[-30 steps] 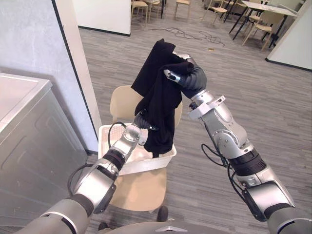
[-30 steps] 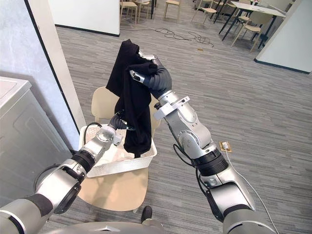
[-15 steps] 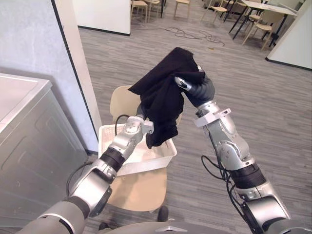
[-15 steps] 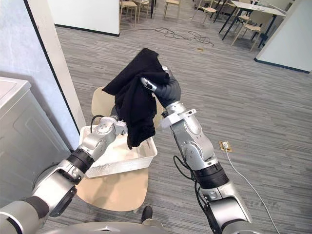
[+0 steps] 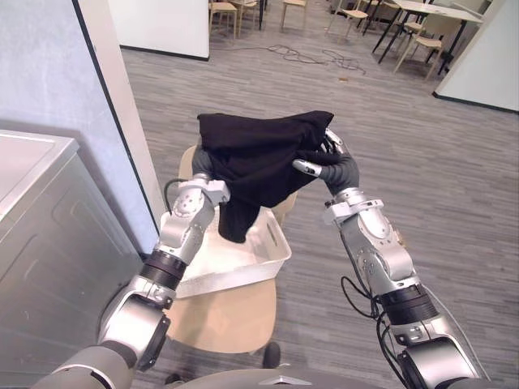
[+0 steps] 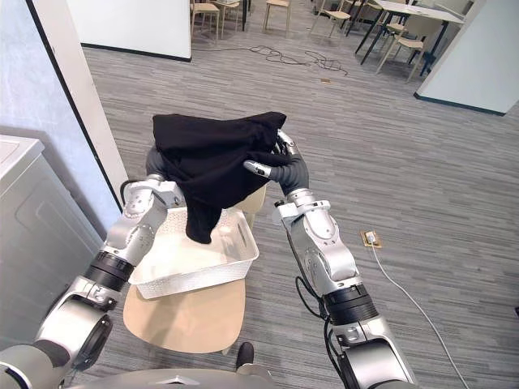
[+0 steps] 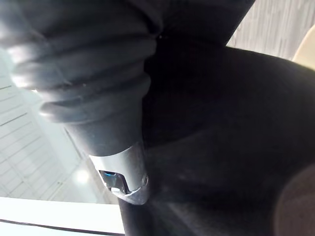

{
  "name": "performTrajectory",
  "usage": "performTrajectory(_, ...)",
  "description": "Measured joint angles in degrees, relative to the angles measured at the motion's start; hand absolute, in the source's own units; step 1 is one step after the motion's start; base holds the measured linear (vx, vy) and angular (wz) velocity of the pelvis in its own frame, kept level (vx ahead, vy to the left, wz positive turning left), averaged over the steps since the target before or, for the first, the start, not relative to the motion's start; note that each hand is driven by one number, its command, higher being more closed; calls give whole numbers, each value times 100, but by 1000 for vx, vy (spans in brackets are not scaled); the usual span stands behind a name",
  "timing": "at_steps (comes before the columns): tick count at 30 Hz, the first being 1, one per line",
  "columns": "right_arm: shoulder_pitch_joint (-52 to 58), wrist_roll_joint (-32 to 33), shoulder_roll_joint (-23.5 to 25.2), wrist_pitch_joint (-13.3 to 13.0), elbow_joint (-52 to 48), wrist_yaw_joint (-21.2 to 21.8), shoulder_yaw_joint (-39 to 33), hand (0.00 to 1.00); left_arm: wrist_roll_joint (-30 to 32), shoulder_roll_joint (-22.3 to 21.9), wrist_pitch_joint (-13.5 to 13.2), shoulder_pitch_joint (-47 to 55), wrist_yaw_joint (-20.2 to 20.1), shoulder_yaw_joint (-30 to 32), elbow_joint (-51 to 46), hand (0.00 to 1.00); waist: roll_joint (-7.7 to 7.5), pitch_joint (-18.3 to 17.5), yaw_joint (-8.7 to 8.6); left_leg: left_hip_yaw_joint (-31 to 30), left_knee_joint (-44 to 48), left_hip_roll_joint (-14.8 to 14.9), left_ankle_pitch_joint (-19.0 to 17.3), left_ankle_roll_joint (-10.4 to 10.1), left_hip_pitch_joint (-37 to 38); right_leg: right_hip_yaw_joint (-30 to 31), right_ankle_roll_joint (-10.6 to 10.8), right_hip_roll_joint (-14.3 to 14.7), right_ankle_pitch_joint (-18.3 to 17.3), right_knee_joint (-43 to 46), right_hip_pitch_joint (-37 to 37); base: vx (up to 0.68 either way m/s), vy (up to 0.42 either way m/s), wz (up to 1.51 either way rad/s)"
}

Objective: Pick up the laundry basket with both hands and put the clothes into the washing machine.

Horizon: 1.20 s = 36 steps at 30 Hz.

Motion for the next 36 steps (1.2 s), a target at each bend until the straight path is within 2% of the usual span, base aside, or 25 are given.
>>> performTrajectory(5,249,-217,-506,122,214,413,5,0,-413,303,-58,46,-235,141,-13,100,132,-45,6,-19,0,-4,-37,-2,52,-5,75,-20,-77,-1,68,1,-2,1)
performTrajectory(8,494,-277,-771,194,379,470,-11,0,-649,379,-62,360,-296,253,-357,100,237,-100,-15,-35,-2,-1,-59,-12,47,-10,70,-22,-126,0,70,3,-4,1)
performTrajectory(16,881,-450,-797,353,1010,573,-294,0,-1395,525,-64,674,-428,469,-591,100,342,-122,-122,-155,42,4,-109,-7,5,-130,103,-19,-122,1,129,26,-12,7)
performTrajectory(20,1403,-681,-792,408,1052,700,-527,0,-1501,519,-64,848,-482,531,-692,100,421,-109,-134,-284,249,16,-263,1,-7,-249,130,-50,-203,4,291,27,1,13)
performTrajectory(22,1554,-738,-745,447,1286,715,-534,0,-1500,519,-62,867,-483,663,-796,100,454,-112,-141,-332,313,28,-298,5,-43,-290,134,-62,-254,58,292,14,2,14)
performTrajectory(25,1751,-1028,-398,595,1710,678,-823,0,-1498,542,-93,1179,-487,956,-1456,100,522,-103,-127,-359,319,40,-312,4,-61,-314,139,-53,-278,65,292,8,-5,3)
performTrajectory(30,1987,-1127,100,668,1770,645,-1118,0,-1443,590,-109,1857,-487,1361,-2099,100,599,-96,-98,-499,639,125,-483,-13,-195,-434,103,-15,-307,67,388,7,-14,10)
performTrajectory(34,1871,-1312,168,669,1865,647,-1147,0,-1264,562,-127,2582,-505,1822,-2779,100,706,-23,81,-642,1384,319,-872,-19,-513,-493,61,56,-430,167,475,-41,-6,8)
performTrajectory(36,1763,-1389,166,669,2020,607,-1206,0,-1207,499,-143,2818,-523,2034,-2988,100,769,31,198,-806,1644,371,-940,16,-698,-599,26,84,-459,197,481,-61,-4,28)
